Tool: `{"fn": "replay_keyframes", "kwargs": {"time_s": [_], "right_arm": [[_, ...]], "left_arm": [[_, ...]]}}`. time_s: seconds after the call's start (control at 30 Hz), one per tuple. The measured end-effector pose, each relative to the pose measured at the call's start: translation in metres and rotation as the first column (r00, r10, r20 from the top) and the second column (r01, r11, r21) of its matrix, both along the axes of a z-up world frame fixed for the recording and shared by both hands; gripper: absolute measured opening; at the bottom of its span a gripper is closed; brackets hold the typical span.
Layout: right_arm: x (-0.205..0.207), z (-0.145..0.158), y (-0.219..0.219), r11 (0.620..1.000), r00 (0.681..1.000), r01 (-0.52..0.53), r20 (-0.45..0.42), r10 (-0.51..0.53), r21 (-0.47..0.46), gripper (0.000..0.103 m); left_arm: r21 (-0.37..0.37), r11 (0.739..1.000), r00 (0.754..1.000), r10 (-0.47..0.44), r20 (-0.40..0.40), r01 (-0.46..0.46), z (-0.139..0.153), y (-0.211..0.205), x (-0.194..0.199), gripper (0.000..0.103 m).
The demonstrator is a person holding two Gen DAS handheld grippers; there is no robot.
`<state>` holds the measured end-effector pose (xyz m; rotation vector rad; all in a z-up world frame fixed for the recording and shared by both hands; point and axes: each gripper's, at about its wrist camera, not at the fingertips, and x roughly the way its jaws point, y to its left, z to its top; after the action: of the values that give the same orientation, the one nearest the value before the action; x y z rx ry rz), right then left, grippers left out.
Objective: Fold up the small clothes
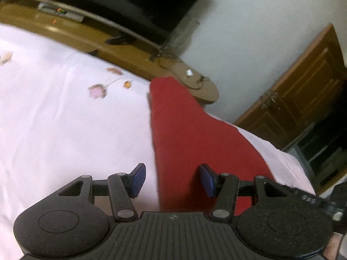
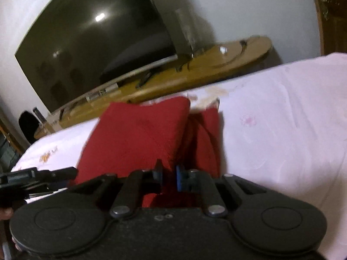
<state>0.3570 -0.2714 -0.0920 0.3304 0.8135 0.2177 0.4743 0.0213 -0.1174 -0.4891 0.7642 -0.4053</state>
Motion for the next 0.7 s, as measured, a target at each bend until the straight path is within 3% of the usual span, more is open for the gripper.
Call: {"fn": "replay_keyframes", "kwargs": {"time_s": [0.1, 0.2, 0.23, 0.3, 0.37, 0.4, 0.53, 0.7], "right_arm": [[-0.014, 0.013, -0.011, 1.000, 0.999, 0.014, 0.047, -0.016, 0.026, 0.011], [-0.023, -0.001, -0.025, 0.998, 0.999, 0.045, 0.011, -0.046, 0.044, 0.011], [-0.019, -0.013, -0.027, 0.998, 0.998, 0.058, -0.031, -0.057, 0.036, 0.011], [-0.016, -0.026, -0.035, 0.994, 0.996, 0.077, -0.047, -0.074, 0.078, 0.012], [-0.017, -0.019, -0.038, 0.992, 0.997, 0.075, -0.044, -0.071, 0.099, 0.016], [-0.019, -0.011, -0.039, 0.994, 0.997, 0.075, -0.018, -0.074, 0.081, 0.023], [-0.018, 0.013, -0.040, 0.998, 0.992, 0.070, 0.105, -0.071, 0.006, 0.023], [0.020, 0.011, -0.002, 0.979, 0.985, -0.038, 0.158, 0.070, -0.201, 0.022]], "left_arm": [[0.029, 0.999, 0.999, -0.036, 0.019, 0.036, 0.002, -0.013, 0.009, 0.054], [0.119, 0.991, 0.998, -0.066, -0.004, 0.066, -0.008, -0.034, 0.017, 0.057], [0.132, 0.989, 0.998, -0.065, -0.009, 0.066, -0.011, -0.037, 0.018, 0.065], [0.134, 0.990, 0.999, -0.053, -0.012, 0.054, -0.009, -0.035, 0.019, 0.066], [0.148, 0.988, 0.998, -0.055, 0.008, 0.053, 0.000, -0.031, 0.016, 0.066], [0.156, 0.987, 0.998, -0.055, 0.029, 0.050, 0.006, -0.030, 0.015, 0.066], [0.148, 0.988, 0.992, -0.068, 0.110, 0.051, 0.021, -0.035, 0.019, 0.066], [0.234, 0.970, 0.993, -0.085, 0.078, 0.065, 0.017, -0.064, 0.063, 0.066]]}}
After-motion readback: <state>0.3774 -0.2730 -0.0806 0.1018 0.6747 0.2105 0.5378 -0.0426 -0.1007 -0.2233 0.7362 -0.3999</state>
